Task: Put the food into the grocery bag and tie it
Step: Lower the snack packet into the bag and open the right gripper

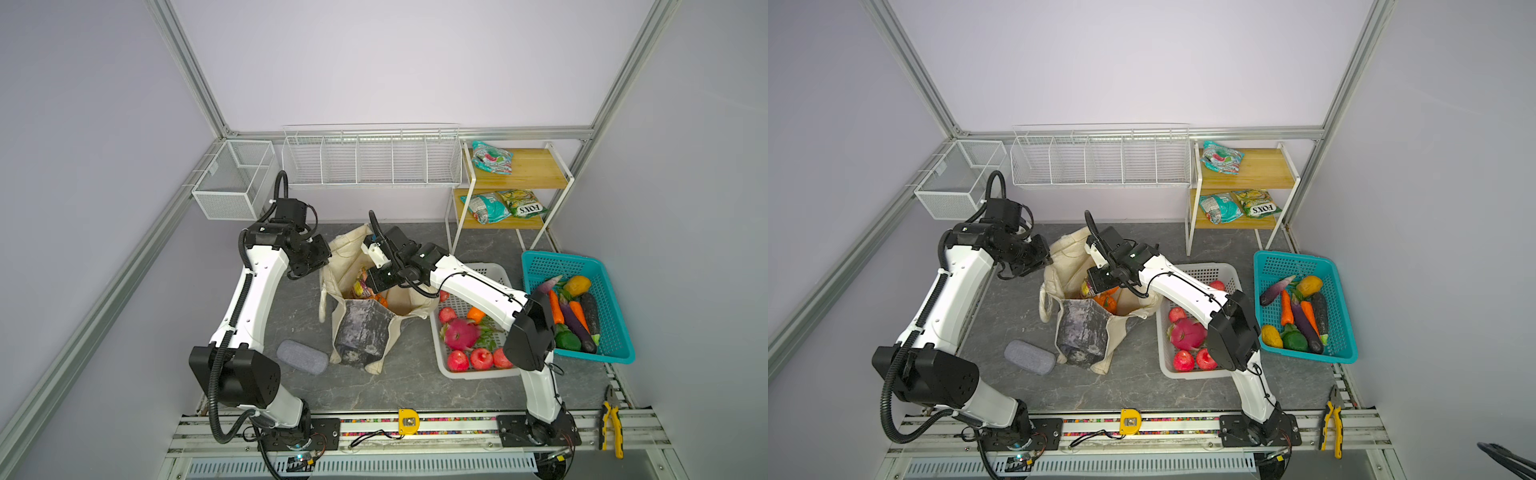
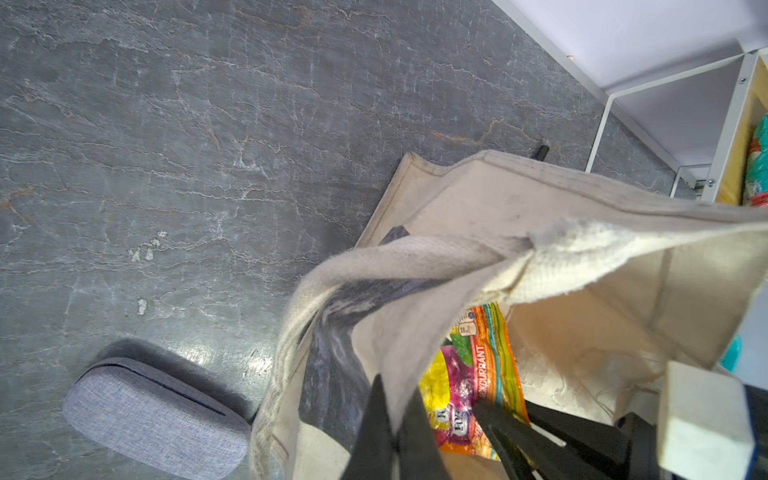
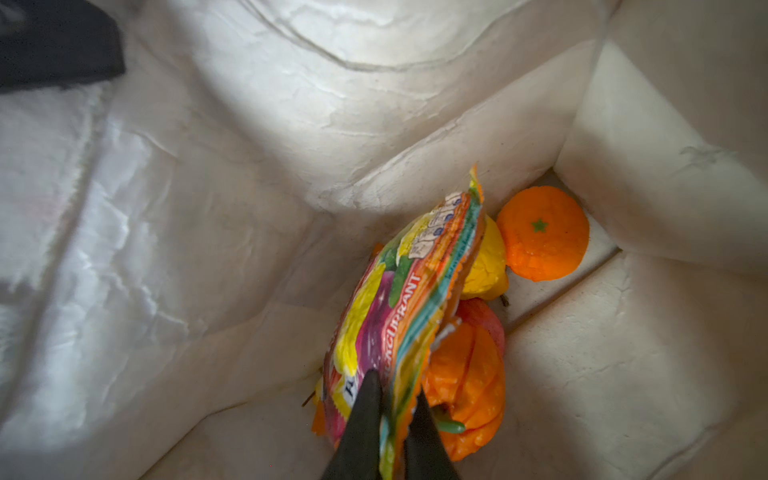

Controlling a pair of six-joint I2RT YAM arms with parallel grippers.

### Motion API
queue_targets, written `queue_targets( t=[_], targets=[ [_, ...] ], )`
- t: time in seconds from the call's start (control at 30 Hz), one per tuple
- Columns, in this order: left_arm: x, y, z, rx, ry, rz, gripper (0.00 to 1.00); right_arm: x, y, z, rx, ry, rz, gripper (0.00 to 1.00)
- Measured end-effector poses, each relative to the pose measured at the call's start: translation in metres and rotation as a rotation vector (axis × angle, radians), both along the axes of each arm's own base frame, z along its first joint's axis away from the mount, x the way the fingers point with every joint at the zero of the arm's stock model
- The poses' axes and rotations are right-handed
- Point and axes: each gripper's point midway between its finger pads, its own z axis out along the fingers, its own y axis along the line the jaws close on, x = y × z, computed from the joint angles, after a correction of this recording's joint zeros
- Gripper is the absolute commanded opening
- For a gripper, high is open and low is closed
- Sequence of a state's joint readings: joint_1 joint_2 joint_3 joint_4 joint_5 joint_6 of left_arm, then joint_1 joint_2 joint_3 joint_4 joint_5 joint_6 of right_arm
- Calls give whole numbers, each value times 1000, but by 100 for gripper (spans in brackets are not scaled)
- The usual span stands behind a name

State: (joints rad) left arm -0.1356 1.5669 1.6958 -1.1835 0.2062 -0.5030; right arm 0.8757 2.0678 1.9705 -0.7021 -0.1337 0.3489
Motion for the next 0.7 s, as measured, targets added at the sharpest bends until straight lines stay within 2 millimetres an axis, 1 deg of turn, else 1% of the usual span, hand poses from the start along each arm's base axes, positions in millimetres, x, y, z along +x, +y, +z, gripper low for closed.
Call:
queue_targets(
  t=[0.07, 0.17, 0.23, 0.5, 0.53, 0.63, 0.7],
  targets=[
    [0, 0, 0, 0, 0, 0, 0, 2, -3, -3, -20, -9, -5, 21],
    [0, 0, 0, 0, 0, 0, 0, 4, -7, -8, -47, -20, -12, 26],
    [0, 0, 0, 0, 0, 0, 0, 6, -9, -10, -61, -27, -14, 31],
    [1, 0, -2, 0, 1, 0, 0, 7, -13, -13, -86, -36, -18, 44],
    [1, 0, -2, -1, 0, 0, 0, 7, -14, -13, -90, -37, -20, 48],
    [1, 0, -2, -1, 0, 0, 0, 8, -16, -14, -103, -44, -23, 61],
    [1, 0, -2, -1, 0, 0, 0, 9, -18, -14, -111, -48, -27, 66]
  ],
)
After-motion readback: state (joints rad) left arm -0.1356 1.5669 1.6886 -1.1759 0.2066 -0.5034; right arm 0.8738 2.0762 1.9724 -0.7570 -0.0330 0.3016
